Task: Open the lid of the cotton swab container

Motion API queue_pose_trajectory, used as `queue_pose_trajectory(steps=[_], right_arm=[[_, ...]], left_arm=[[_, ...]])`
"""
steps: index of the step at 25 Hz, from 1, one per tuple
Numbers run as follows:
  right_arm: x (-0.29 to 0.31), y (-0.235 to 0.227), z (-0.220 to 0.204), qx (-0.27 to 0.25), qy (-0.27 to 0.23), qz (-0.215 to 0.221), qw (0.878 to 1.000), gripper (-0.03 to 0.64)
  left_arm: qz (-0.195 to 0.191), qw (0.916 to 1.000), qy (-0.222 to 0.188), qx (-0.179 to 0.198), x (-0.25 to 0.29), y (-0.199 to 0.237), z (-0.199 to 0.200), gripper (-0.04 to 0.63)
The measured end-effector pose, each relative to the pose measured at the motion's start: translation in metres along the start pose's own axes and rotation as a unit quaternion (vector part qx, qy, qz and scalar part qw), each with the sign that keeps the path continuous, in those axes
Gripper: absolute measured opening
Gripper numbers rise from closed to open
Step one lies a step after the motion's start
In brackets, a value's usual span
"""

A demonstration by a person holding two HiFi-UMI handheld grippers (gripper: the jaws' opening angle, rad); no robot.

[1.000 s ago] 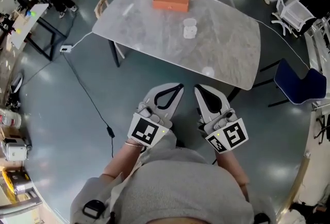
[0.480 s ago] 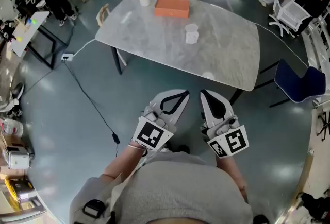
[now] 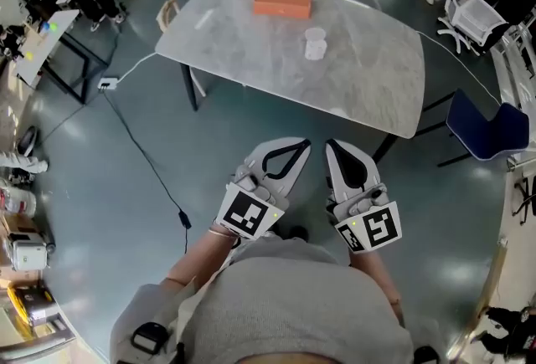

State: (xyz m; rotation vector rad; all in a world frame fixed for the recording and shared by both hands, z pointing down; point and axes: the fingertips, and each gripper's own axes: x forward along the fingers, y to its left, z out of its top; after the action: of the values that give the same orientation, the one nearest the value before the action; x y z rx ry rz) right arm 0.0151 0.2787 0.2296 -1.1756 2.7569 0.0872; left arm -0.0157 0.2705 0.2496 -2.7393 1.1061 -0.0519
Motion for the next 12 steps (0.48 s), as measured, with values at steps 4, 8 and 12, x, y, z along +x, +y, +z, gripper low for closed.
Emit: queue_pose_trajectory(steps=[4, 8, 12], right_arm=[[-0.005, 0.0014, -0.0028, 0.009, 0.004, -0.002, 1.0, 0.002], [-0.0037, 0.0061, -0.0036, 0.012, 0.007, -0.003, 1.0, 0.002], [-0.0045, 0.0086, -0.0054, 0.016, 0.009, -0.005, 1.0, 0.002]], left_arm=[[0.0, 1.0, 0.005, 0.001, -0.0026, -0.0048, -0.002, 0.0], [-0.003, 1.0, 0.005, 0.004, -0.0064, -0.0064, -0.0018, -0.001], [0.002, 1.0, 0.004, -0.002, -0.0088, -0.0073, -0.0021, -0.002]])
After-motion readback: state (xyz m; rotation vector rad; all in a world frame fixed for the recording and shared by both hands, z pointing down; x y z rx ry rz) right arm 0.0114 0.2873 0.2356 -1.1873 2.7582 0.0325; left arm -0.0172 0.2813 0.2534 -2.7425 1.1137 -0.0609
